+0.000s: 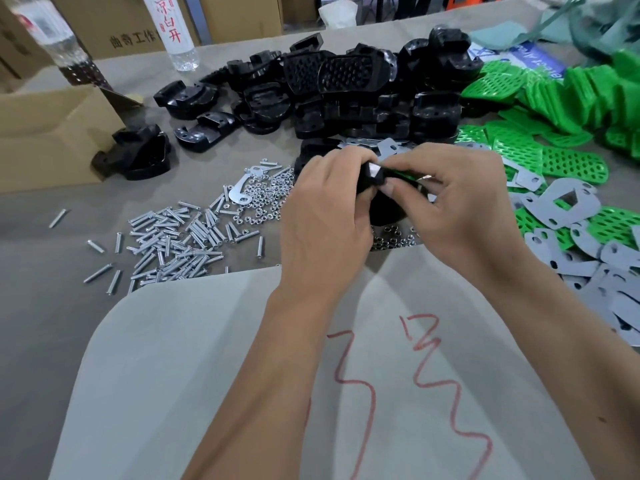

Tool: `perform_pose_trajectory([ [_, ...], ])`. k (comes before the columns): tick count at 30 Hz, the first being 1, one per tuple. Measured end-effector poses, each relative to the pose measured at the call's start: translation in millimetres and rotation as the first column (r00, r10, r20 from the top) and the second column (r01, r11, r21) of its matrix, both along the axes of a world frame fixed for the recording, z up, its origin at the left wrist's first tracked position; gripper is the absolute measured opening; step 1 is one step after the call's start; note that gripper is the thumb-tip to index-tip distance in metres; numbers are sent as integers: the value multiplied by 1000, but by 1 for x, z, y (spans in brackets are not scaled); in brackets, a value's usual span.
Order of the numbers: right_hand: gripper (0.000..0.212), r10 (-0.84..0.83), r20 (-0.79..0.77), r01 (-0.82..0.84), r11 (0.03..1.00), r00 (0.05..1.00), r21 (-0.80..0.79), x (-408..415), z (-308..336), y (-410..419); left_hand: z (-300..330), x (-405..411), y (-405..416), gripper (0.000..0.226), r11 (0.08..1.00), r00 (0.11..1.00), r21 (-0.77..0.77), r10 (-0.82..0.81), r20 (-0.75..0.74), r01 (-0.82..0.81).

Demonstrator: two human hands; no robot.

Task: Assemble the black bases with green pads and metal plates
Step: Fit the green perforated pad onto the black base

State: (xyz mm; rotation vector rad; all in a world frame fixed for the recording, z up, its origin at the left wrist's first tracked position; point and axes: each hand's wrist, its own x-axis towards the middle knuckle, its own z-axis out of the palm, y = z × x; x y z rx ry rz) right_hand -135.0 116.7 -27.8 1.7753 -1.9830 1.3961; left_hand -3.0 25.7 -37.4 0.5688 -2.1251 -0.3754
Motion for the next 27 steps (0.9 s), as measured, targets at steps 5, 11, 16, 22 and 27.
perform_pose_trajectory([
  [5, 15, 0, 216, -1, 1000, 976, 6, 3, 1, 0, 4, -2, 4, 18, 999, 1000, 37, 3, -8, -3],
  [11, 9, -29, 195, 29, 1000, 980, 2, 8, 3, 0, 7, -3, 8, 19, 999, 999, 37, 21, -42, -19],
  [16, 6, -91, 161, 94, 996, 983, -8, 9, 2, 0, 6, -5, 5, 20, 994, 999, 104, -18, -42, 23],
  [22, 5, -153, 267, 148, 988, 951, 39, 9, -2, -3, 3, -1, -9, 25, 827, 993, 556, -24, -117, 85],
  [27, 6, -123, 319, 103, 992, 940, 80, 7, -1, -5, -2, -3, -10, 22, 651, 980, 743, -9, -197, 155],
])
